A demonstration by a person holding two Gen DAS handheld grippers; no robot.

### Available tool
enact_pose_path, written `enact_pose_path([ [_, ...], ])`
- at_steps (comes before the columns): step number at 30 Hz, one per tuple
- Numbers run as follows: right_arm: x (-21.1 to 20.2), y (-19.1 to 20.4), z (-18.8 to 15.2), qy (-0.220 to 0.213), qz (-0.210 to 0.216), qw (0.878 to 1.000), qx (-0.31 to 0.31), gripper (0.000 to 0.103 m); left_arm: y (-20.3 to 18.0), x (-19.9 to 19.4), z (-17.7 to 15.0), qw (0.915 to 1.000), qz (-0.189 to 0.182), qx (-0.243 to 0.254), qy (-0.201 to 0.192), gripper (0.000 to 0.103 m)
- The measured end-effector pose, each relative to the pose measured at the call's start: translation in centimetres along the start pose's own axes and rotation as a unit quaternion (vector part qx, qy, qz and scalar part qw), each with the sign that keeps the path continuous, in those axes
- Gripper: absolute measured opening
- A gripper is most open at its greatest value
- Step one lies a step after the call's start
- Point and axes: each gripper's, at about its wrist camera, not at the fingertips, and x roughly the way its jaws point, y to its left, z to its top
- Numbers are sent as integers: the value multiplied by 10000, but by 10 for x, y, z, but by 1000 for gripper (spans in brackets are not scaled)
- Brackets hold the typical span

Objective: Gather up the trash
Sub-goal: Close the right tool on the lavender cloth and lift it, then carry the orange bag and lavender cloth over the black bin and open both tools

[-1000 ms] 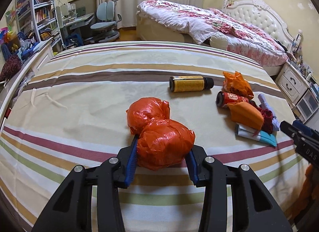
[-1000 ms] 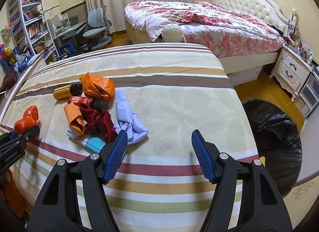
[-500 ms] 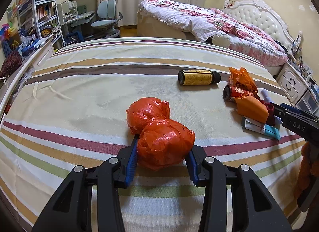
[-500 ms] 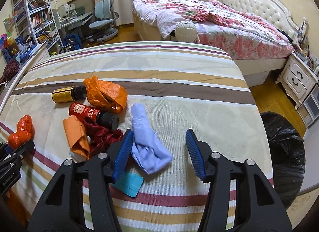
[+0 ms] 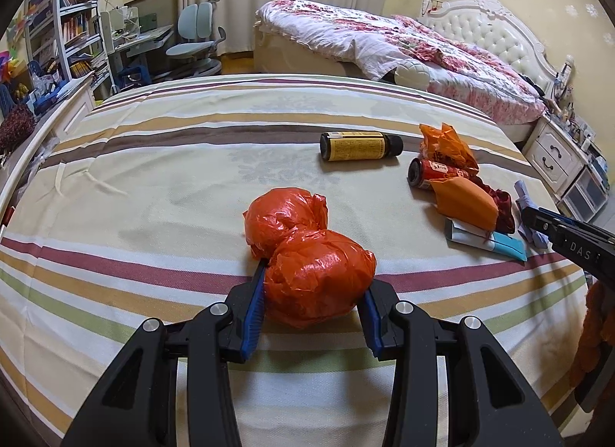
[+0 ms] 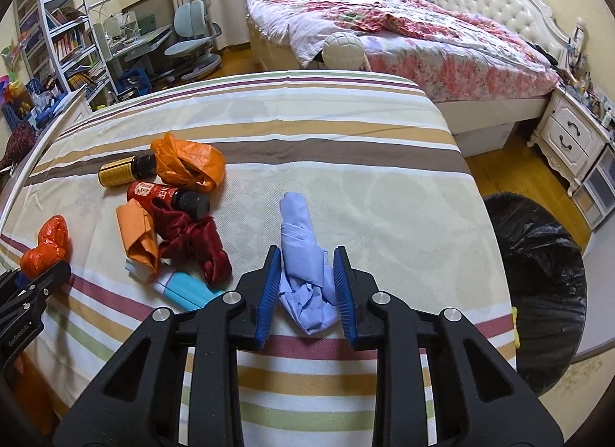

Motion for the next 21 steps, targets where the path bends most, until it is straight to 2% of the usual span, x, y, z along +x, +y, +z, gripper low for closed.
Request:
enact_pose_path([
  [1,1,-1,-1,22,-10,10000,12,44,-1,0,0,10000,2,9,-3,42],
  [3,1,-4,-1,-11,-55,10000,48,60,-2,-1,0,10000,-2,9,-6,42],
  [6,3,-8,-4,43,-53,10000,63,60,-3,-2,-1,10000,2,26,-13,42],
  [8,3,-9,-6,75,-50,9999,50,52,-5,-2,-2,10000,-2,42,-9,42],
  [9,2,-9,-8,40,-103,9999,20,44,-6,-2,-2,10000,-12,48,-13,42],
  [10,1,-9,-8,31,-112,9999,7,43,-7,-3,-2,10000,-23,57,-21,42],
  [21,-20,-30,-17,-229,-204,9990,315,41,-29,-16,0,9992,-255,190,-223,42],
])
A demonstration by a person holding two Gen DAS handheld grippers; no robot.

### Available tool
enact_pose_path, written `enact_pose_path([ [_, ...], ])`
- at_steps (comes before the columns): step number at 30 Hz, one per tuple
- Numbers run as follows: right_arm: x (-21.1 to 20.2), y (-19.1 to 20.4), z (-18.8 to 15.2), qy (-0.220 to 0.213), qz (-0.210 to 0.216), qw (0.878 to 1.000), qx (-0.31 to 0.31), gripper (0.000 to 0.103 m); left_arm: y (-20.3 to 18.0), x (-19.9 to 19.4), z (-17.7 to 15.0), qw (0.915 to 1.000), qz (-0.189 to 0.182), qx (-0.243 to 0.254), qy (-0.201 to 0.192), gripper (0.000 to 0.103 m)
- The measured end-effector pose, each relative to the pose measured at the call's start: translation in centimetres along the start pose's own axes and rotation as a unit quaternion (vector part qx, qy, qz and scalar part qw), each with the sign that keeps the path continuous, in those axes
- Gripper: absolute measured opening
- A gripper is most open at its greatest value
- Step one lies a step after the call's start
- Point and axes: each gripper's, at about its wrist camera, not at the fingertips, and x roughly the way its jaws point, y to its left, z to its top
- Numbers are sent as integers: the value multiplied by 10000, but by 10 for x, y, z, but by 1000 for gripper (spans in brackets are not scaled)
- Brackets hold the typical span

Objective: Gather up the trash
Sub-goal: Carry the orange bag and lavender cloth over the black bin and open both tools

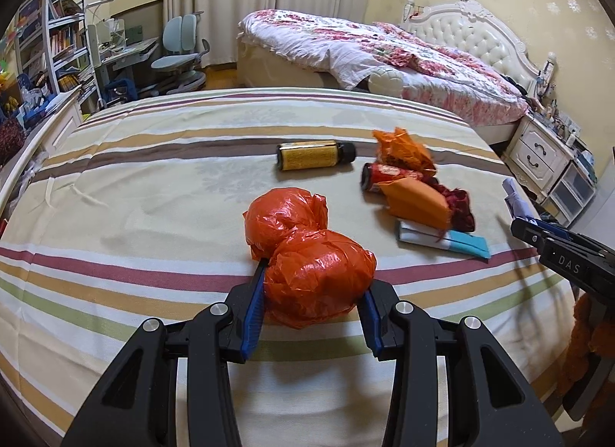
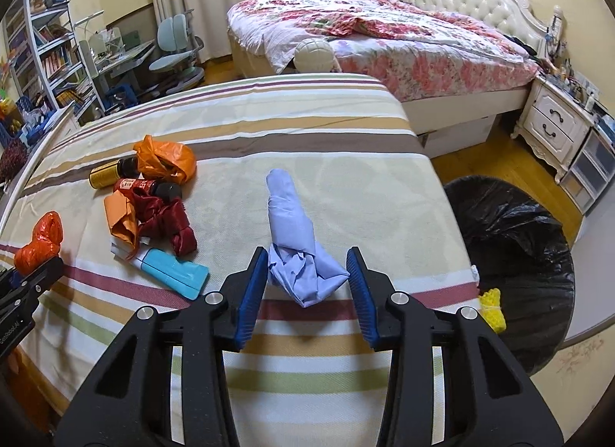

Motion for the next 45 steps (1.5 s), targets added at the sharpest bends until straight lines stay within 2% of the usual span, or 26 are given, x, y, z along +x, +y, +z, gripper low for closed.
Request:
enact_pose_path([
  [6,-19,-23,-5,-181,-158,9995,208,41,-25,-10,5,9995,-178,189,-179,42],
  [13,-41,-65,-11,-435,-521,9962,538,41,-77,-19,12,9959,-544,596,-409,42],
  [27,-55,-152,-20,-676,-1161,9846,1122,41,-212,1,30,9767,-1394,1514,-609,42],
  [35,-51,-183,-25,-701,-1369,9794,1305,41,-264,24,33,9718,-1486,1749,-546,42],
  [45,-43,-210,-27,-667,-1466,9753,1510,41,-297,50,33,9704,-1347,1959,-432,42],
])
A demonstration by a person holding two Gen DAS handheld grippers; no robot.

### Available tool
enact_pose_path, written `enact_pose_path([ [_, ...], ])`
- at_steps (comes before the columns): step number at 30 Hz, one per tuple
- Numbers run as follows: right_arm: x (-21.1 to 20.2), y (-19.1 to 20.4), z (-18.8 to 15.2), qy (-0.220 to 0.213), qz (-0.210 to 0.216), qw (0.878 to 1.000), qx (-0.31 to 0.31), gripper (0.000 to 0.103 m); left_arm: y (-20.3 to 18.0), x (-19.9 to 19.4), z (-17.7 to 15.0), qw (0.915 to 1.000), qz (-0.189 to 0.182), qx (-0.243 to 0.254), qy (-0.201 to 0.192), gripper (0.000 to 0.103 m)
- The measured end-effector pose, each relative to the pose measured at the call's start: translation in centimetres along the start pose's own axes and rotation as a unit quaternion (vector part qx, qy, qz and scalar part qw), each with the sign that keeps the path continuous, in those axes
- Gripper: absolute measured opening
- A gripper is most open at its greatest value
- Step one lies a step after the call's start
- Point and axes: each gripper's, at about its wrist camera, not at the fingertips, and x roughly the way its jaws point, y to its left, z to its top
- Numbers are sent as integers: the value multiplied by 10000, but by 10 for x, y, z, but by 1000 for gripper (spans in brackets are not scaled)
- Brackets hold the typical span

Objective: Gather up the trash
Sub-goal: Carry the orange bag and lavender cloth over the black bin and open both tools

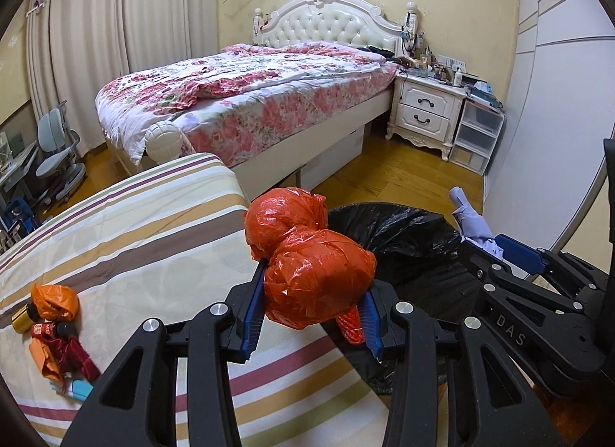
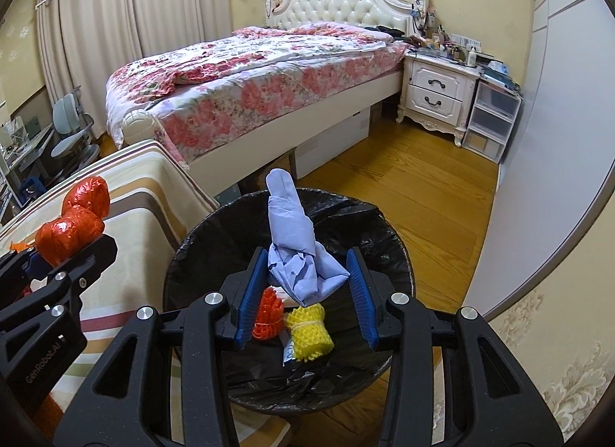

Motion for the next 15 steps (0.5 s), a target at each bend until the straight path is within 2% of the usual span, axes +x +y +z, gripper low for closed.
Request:
enact_pose_path([
  [15,19,-14,1,125,-71,9998,129,41,-17,26,5,9998,54,104,172,42],
])
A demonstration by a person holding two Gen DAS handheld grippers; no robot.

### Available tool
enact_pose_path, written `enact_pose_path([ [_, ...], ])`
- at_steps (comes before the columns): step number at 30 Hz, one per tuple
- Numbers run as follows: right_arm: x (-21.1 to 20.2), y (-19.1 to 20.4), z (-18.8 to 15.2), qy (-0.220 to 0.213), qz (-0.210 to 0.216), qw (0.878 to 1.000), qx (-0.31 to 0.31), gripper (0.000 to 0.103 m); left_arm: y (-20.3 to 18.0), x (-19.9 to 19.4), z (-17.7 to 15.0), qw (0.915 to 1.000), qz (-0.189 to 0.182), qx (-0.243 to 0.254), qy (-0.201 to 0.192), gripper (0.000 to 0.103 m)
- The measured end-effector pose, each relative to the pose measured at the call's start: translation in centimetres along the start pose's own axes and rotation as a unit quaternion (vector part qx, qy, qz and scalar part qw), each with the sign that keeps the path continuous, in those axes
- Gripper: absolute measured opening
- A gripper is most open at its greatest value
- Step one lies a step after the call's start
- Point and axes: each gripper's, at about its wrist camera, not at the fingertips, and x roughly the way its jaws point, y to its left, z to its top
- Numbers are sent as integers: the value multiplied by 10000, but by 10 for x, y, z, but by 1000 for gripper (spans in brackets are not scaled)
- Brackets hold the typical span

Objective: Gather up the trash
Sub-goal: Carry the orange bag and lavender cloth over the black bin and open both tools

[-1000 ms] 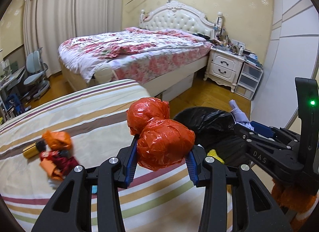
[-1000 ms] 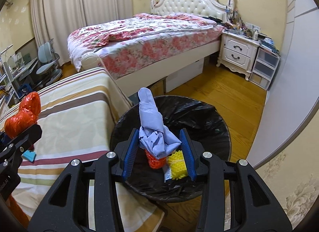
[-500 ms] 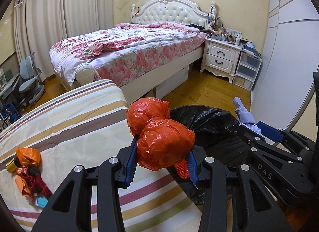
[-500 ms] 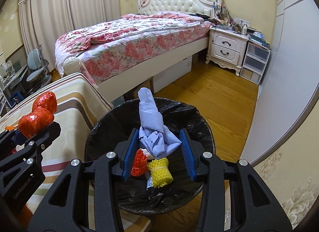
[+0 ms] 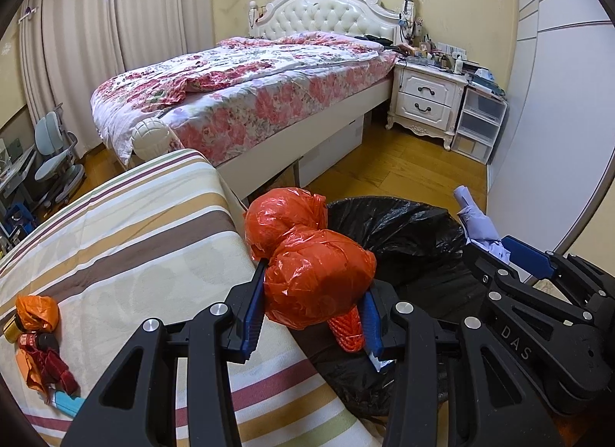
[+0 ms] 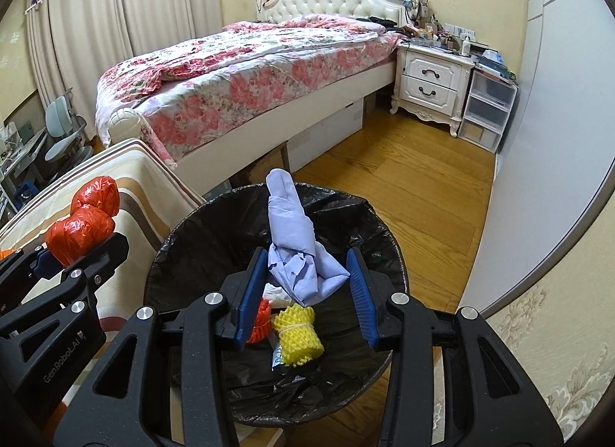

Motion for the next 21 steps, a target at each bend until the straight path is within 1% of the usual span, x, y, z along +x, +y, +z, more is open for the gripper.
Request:
enact_pose_path([
  [14,10,-5,3,74,-31,10000,44,43,-3,14,1,9999,82,7,96,44],
  [17,12,-6,4,71,-63,9999,85,43,-3,15,0,9999,102,-14,109,51],
  [18,12,-7,3,73,-77,9999,113,44,-2,15,1,9999,102,-20,104,56],
  [19,12,-8,4,75,-90,9998,137,50,-2,14,1,9999,99,-28,94,60],
  [21,11,-9,4,33,-130,9998,170,54,-2,13,1,9999,97,-44,60,65],
])
